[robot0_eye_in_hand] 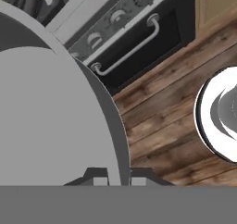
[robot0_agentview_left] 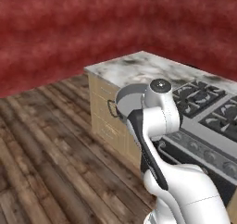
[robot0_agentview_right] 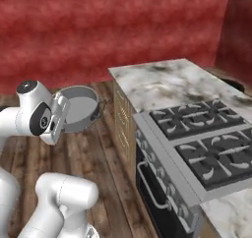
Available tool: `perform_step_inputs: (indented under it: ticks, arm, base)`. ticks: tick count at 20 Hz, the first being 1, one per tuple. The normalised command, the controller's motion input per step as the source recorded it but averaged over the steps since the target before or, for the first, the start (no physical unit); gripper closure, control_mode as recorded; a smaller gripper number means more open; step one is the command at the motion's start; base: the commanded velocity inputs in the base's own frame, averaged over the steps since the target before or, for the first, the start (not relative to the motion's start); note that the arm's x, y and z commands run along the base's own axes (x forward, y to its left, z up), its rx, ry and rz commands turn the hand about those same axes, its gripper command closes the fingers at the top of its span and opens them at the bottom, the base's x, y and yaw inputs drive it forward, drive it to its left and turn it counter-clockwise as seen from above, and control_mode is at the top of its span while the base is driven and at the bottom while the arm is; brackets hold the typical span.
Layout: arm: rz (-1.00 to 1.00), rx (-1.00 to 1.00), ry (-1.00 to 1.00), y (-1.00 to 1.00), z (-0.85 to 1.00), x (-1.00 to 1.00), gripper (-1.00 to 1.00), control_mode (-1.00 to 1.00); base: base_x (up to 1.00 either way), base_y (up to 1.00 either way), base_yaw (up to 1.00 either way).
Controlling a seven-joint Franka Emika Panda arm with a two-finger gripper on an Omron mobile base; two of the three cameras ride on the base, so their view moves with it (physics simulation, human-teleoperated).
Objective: Move the pot and pan from the stove into the sink.
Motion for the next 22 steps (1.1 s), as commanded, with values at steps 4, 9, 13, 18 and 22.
perform_step_inputs:
  ticks: [4, 9, 13, 18, 22]
  arm:
    - [0.0, 0.0, 0.0, 0.0, 0.0, 0.0, 1.0, 1.0]
    - [0.0, 0.0, 0.0, 0.0, 0.0, 0.0, 1.0, 1.0]
    - [0.0, 0.0, 0.0, 0.0, 0.0, 0.0, 1.0, 1.0]
    - [0.0, 0.0, 0.0, 0.0, 0.0, 0.0, 1.0, 1.0]
    - [0.0, 0.0, 0.0, 0.0, 0.0, 0.0, 1.0, 1.0]
  base:
    - [-0.19, -0.06, 0.48]
    - [-0.18, -0.06, 0.48]
    - [-0.19, -0.06, 0.48]
    - [-0.19, -0.06, 0.48]
    - [-0.18, -0.06, 0.48]
